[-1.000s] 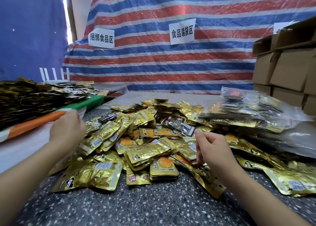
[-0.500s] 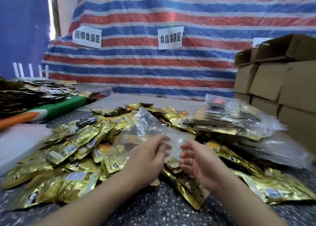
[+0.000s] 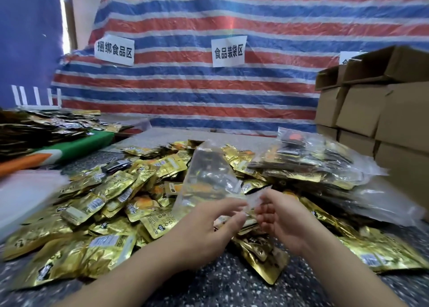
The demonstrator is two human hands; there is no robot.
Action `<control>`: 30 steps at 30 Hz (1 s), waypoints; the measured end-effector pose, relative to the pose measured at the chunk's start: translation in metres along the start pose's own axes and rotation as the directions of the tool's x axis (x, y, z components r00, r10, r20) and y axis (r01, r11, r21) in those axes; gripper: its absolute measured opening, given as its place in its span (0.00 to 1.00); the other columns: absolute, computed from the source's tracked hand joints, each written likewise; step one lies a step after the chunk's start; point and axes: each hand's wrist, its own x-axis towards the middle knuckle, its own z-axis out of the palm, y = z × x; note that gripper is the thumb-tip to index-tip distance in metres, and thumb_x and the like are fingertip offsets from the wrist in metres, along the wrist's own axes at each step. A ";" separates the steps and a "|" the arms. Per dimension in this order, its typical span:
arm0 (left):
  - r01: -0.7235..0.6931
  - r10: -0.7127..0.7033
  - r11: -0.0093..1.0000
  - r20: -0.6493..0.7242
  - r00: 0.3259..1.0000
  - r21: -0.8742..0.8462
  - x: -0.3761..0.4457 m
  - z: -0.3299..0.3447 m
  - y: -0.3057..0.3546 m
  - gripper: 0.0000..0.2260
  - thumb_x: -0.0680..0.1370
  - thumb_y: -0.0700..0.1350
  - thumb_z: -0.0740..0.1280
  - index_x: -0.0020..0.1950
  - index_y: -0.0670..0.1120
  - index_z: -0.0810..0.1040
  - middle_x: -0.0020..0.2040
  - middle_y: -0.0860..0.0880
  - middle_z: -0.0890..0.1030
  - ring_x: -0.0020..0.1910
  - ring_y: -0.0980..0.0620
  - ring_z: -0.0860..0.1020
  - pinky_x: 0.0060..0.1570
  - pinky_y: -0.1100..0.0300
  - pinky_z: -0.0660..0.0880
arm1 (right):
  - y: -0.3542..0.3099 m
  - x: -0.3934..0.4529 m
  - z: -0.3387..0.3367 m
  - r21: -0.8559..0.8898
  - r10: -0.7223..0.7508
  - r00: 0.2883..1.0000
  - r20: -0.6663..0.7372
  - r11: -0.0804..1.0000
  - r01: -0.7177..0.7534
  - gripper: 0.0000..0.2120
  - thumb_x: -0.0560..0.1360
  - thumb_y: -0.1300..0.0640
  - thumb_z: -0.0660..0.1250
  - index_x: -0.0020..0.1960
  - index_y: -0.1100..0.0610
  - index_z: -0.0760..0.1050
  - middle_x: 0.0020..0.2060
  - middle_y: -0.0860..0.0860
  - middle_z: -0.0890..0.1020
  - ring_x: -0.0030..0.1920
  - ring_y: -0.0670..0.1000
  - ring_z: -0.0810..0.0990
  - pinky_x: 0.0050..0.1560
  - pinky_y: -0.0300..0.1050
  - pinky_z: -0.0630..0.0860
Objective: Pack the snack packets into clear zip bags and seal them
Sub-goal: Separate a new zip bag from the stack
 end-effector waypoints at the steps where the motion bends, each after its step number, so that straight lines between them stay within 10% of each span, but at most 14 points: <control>1: 0.010 -0.010 1.000 -0.006 1.000 0.000 0.000 -0.001 0.001 0.26 0.77 0.68 0.53 0.67 0.59 0.76 0.56 0.73 0.76 0.60 0.73 0.72 0.56 0.76 0.68 | -0.001 0.000 0.000 0.004 -0.028 1.000 -0.005 1.000 0.028 0.09 0.80 0.61 0.58 0.47 0.64 0.75 0.26 0.52 0.77 0.24 0.48 0.73 0.23 0.38 0.69; 17: -0.010 0.020 0.991 -0.071 0.997 0.136 0.004 0.000 0.001 0.12 0.79 0.49 0.68 0.61 0.51 0.80 0.56 0.59 0.79 0.57 0.65 0.75 0.59 0.68 0.70 | 0.007 0.002 0.004 -0.217 -0.155 0.987 0.038 0.963 0.159 0.12 0.80 0.59 0.63 0.45 0.67 0.78 0.28 0.54 0.79 0.28 0.52 0.77 0.29 0.43 0.75; 24: 0.035 0.011 0.986 -0.271 0.962 0.163 0.005 -0.001 0.003 0.14 0.79 0.50 0.67 0.64 0.50 0.77 0.56 0.59 0.77 0.54 0.66 0.73 0.54 0.73 0.69 | -0.004 0.000 -0.005 0.102 -0.213 0.973 -0.091 0.970 0.222 0.11 0.81 0.58 0.63 0.47 0.65 0.79 0.35 0.57 0.82 0.35 0.54 0.80 0.32 0.44 0.79; 27: 0.028 0.036 0.988 -0.407 0.913 0.150 0.007 -0.005 0.005 0.10 0.79 0.46 0.67 0.60 0.49 0.78 0.51 0.60 0.77 0.53 0.65 0.74 0.52 0.74 0.69 | -0.007 -0.002 -0.017 -0.133 -0.514 0.786 -0.343 0.855 0.501 0.10 0.82 0.56 0.63 0.45 0.57 0.80 0.36 0.51 0.82 0.36 0.53 0.78 0.37 0.47 0.77; 30: 0.000 0.056 0.991 -0.408 0.911 0.137 0.007 -0.005 0.006 0.05 0.80 0.46 0.67 0.53 0.48 0.80 0.47 0.60 0.78 0.50 0.63 0.76 0.49 0.70 0.72 | -0.002 -0.004 -0.016 -0.533 -0.837 0.517 -0.179 0.524 0.664 0.08 0.81 0.56 0.64 0.47 0.53 0.81 0.35 0.47 0.82 0.32 0.49 0.78 0.31 0.46 0.76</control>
